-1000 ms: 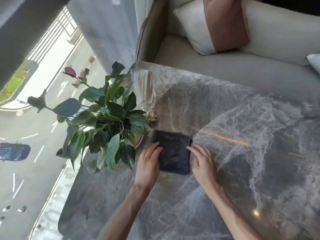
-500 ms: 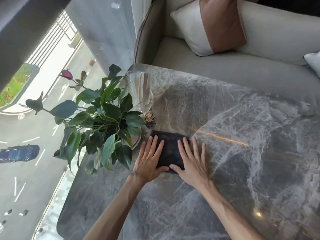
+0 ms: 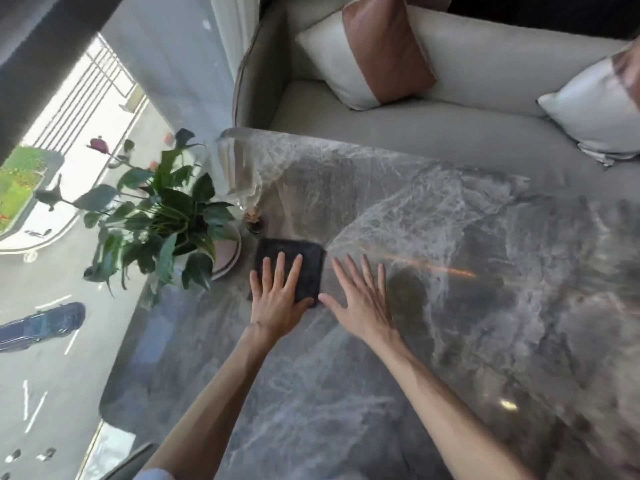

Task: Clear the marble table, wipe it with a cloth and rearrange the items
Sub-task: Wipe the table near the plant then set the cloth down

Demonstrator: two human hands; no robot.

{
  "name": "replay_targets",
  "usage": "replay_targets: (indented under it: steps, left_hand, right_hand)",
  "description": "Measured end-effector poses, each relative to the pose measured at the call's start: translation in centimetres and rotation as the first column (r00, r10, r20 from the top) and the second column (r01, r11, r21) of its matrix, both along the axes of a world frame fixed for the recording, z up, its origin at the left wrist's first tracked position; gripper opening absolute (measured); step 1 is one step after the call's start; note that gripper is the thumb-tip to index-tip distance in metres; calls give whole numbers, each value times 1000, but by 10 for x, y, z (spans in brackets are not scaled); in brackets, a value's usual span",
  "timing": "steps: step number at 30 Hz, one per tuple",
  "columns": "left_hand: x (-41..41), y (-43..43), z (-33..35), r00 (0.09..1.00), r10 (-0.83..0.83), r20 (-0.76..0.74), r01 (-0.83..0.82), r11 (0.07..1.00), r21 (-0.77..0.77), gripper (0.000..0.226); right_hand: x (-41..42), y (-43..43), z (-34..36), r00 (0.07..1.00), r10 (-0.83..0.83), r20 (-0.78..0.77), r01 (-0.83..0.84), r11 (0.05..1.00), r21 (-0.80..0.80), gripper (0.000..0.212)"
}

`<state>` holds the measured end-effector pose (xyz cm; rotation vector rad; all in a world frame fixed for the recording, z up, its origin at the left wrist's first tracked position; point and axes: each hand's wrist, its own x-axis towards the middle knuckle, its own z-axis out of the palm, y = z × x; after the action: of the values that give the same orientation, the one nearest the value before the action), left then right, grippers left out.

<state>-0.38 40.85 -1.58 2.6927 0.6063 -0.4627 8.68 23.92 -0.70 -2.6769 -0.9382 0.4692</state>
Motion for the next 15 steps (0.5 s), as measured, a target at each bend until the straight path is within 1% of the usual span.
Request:
replay_targets:
  steps: [4, 6, 8, 10, 13, 15]
  left_hand:
    - [16, -84, 42, 998, -57, 5, 57, 998, -1, 76]
    - [21, -133, 58, 999, -43, -4, 43, 998, -40, 69]
    - [22, -185, 75, 1000, -3, -6, 2, 994, -113, 64]
    - [20, -240, 92, 1000, 15, -4, -15, 991, -134, 58]
    - [13, -320, 116, 1000, 1, -27, -4, 994, -109, 49]
    - [8, -365, 126, 998, -25, -66, 17, 992, -123, 46]
  right_hand:
    - [0, -110, 35, 982, -155, -106, 164, 982, 92, 68]
    - [-4, -176, 48, 964, -232, -129, 245, 965, 99, 67]
    - [-11, -240, 61, 938, -316, -142, 333, 936, 112, 68]
    - [-17, -300, 73, 898, -403, -176, 425, 898, 115, 65]
    - [-29, -377, 86, 859, -467, -208, 499, 854, 146, 63]
    - [-38, -421, 93, 839, -494, -227, 530, 837, 138, 52]
